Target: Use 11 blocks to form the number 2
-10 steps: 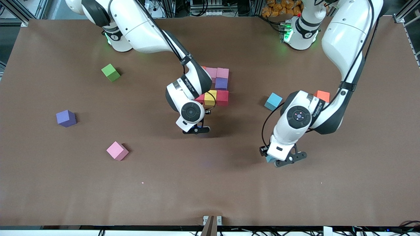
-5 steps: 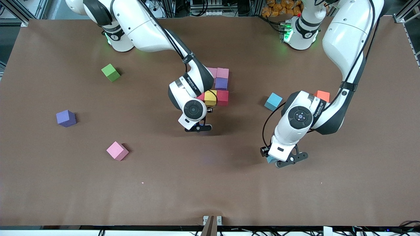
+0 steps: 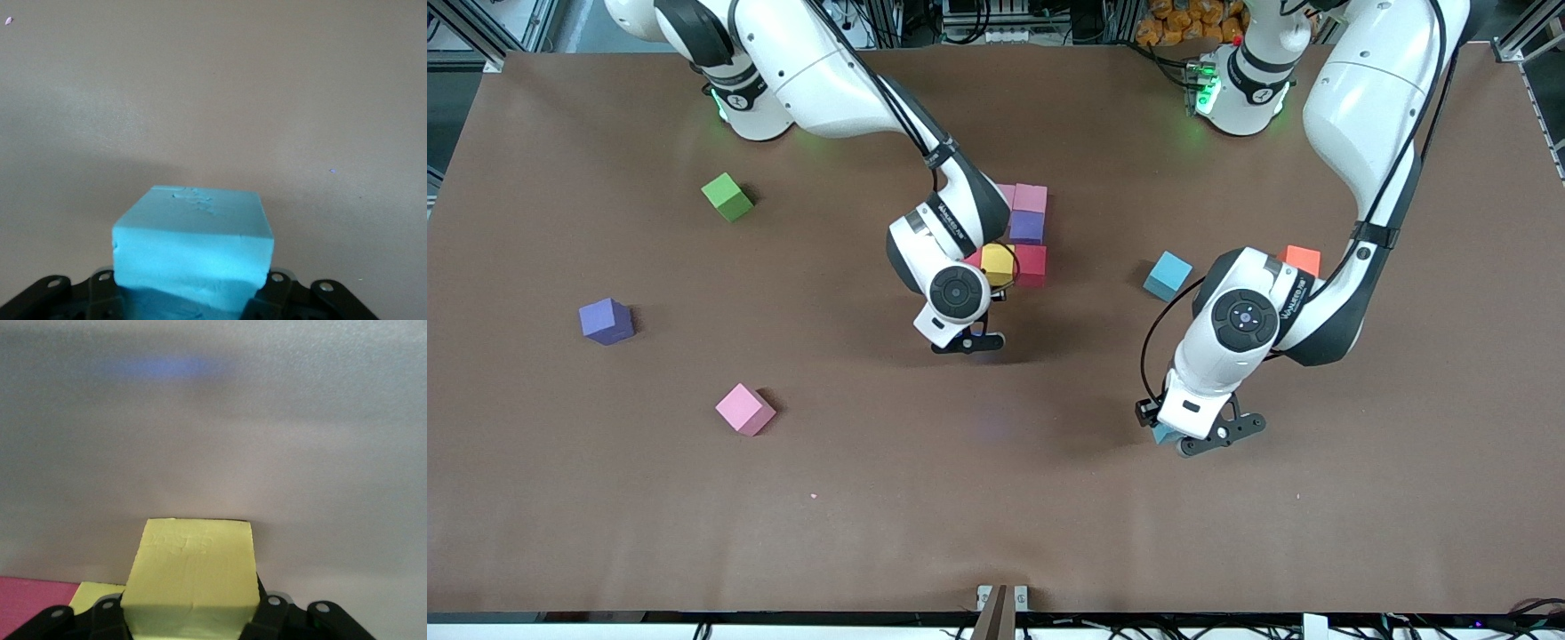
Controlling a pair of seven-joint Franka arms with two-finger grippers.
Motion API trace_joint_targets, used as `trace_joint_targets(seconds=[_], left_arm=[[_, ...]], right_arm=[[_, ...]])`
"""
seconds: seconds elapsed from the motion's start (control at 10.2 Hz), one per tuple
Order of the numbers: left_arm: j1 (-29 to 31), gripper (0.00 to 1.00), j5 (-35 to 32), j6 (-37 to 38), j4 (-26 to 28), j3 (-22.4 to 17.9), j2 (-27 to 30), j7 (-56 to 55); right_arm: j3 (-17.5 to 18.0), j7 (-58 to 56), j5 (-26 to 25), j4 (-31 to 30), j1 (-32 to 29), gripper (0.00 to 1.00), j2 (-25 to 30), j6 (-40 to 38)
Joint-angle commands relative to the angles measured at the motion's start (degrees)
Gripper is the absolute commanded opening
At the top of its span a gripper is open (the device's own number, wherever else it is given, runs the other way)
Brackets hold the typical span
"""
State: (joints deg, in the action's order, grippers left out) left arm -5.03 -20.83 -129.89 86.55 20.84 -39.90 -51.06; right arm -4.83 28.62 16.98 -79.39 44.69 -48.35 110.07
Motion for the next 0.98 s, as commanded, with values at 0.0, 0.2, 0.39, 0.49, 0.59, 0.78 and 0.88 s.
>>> trace_joint_targets(seconds=[0.0, 0.2, 0.39, 0.49, 0.59, 0.78, 0.88], left_arm=[[-0.68, 0.0, 0.97, 0.77, -0.07, 0.43, 0.08, -0.71], [-1.12, 0.0, 1.41, 5.76, -0.24, 1.05, 0.43, -0.97], [-2.27, 0.0, 4.3, 9.63, -0.33, 1.22, 0.87, -1.06], [-2.62, 0.0, 4.83, 11.04, -0.5, 2.27, 1.22, -1.06], [-2.62, 0.0, 4.75, 11.93, -0.59, 3.24, 1.75, -1.06], [-2.71, 0.0, 4.75, 12.02, -0.59, 5.78, 2.02, -1.06], [-2.62, 0.0, 4.75, 12.2, -0.59, 6.92, 2.02, -0.98]], right_arm=[[-0.27, 0.65, 1.04, -3.75, 1.1, 0.17, 0.98, 1.9], [-0.36, 0.38, 0.95, -4.11, 1.1, 0.17, 1.16, 1.82], [-0.27, 0.21, 0.95, -4.11, 1.1, 0.17, 1.16, 1.73], [-0.36, -0.05, 0.95, -4.11, 1.01, 0.17, 1.24, 1.64], [-0.36, -0.06, 0.95, -4.54, 1.01, 0.17, 1.42, 1.73], [-0.36, -0.06, 0.95, -4.72, 1.01, 0.18, 1.42, 1.9], [-0.36, -0.14, 0.95, -4.72, 1.01, 0.19, 1.51, 1.82]])
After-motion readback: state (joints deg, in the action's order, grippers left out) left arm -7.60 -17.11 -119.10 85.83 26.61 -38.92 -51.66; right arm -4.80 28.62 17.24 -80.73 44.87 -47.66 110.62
